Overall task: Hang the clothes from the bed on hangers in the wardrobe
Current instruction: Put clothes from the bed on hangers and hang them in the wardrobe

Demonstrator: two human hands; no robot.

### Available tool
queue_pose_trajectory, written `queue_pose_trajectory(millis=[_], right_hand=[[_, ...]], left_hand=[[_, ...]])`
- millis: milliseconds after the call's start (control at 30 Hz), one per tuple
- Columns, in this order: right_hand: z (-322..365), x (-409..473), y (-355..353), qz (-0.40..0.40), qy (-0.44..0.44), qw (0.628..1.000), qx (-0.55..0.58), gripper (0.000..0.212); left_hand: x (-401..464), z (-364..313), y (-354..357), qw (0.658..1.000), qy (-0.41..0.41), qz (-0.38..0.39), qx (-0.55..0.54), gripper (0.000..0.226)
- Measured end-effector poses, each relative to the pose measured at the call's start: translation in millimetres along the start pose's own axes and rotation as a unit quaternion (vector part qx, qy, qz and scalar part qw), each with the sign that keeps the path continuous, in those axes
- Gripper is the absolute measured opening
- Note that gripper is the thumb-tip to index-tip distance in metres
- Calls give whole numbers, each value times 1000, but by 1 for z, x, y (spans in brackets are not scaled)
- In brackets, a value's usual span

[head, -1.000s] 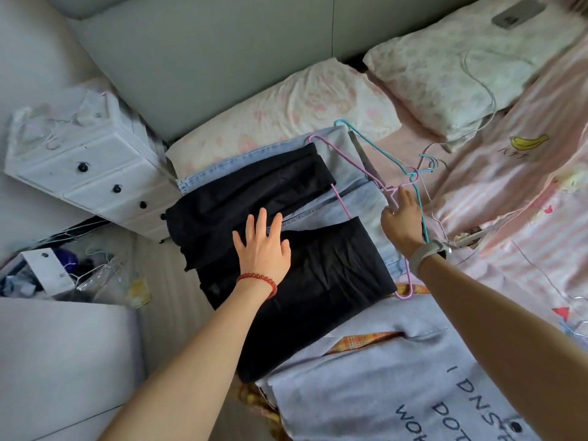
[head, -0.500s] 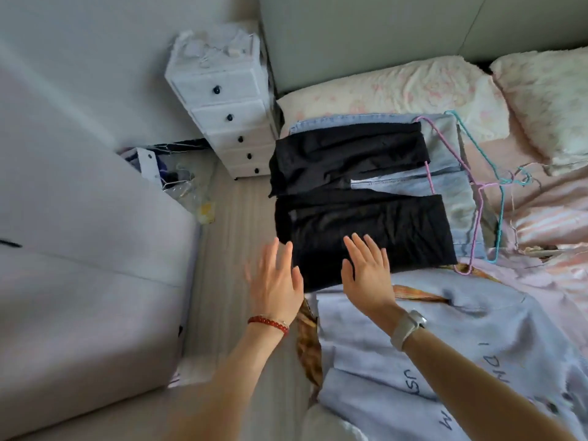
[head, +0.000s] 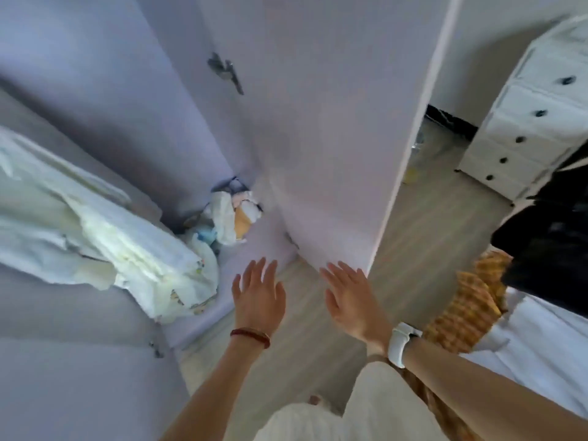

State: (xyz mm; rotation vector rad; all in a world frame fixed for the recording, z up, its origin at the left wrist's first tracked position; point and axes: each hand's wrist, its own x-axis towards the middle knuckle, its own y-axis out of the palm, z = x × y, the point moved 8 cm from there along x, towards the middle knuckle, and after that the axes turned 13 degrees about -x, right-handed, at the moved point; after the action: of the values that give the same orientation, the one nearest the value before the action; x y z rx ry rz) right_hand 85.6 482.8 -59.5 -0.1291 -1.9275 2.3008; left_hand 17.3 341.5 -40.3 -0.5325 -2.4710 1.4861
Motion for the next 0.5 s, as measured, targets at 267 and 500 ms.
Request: queue_pose_trajectory(millis=[267,500], right_hand=[[202,95,-20,-20,-193,981,17,44],[344,204,-83,-104,-268,944,161,40]], left_hand=[[-48,170,-177,963,-177,-202,-12,49],[-24,243,-302,927,-170,-334,17,55]])
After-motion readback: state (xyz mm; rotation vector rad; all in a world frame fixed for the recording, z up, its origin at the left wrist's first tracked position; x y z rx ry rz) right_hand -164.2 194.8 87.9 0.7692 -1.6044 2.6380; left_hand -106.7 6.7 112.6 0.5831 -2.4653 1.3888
